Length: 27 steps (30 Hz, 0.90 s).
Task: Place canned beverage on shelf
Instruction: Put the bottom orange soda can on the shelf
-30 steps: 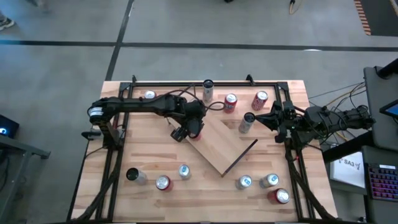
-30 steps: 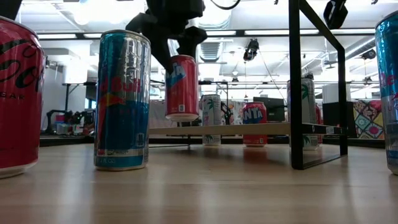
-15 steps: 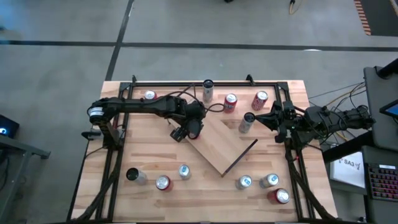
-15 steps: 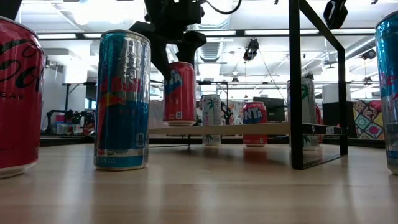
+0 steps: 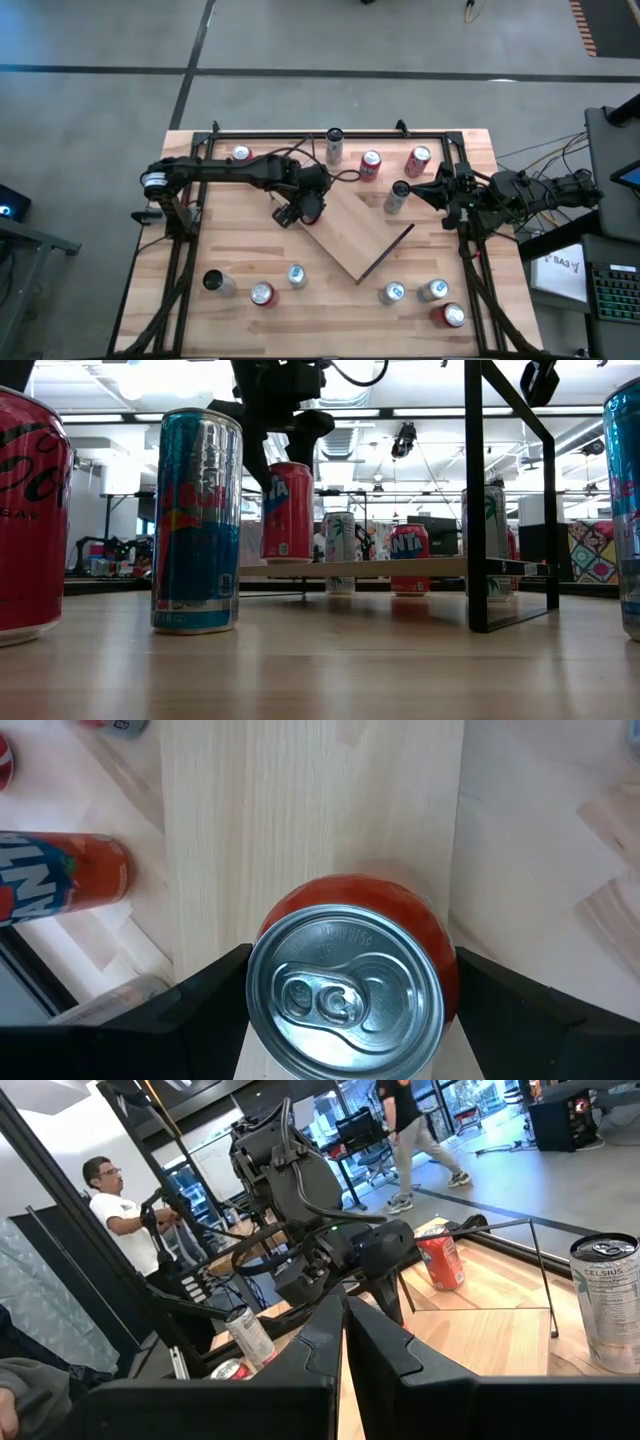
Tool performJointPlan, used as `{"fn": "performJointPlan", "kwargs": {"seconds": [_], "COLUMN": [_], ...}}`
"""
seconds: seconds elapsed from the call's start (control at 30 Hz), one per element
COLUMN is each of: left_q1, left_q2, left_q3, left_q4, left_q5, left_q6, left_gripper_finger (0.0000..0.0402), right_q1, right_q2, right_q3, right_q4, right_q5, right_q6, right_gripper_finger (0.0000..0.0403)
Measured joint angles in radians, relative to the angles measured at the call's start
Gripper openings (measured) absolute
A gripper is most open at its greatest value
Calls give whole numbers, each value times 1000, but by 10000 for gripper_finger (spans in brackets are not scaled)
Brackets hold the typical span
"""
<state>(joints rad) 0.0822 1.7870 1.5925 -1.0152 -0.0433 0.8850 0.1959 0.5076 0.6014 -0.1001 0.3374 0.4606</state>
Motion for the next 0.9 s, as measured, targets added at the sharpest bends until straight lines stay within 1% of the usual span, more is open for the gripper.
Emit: {"fn": "performJointPlan", "kwargs": {"seconds": [0.27,0.53,0.9], "left_q1": [0,0,0], "left_q2": [0,0,0], "left_q3": [0,0,0], "left_q4": [2,2,2], "left_q5": [1,1,1], "left_q6": [-3,-7,-38], "left_gripper_finger": [286,308,311], "right_q1": [0,0,0], "right_q2": [0,0,0], "right_q3": [0,0,0], "right_q4": [0,0,0], "right_q5": [0,0,0], "right_q6": [0,0,0], "right_gripper_finger": [9,9,9]}}
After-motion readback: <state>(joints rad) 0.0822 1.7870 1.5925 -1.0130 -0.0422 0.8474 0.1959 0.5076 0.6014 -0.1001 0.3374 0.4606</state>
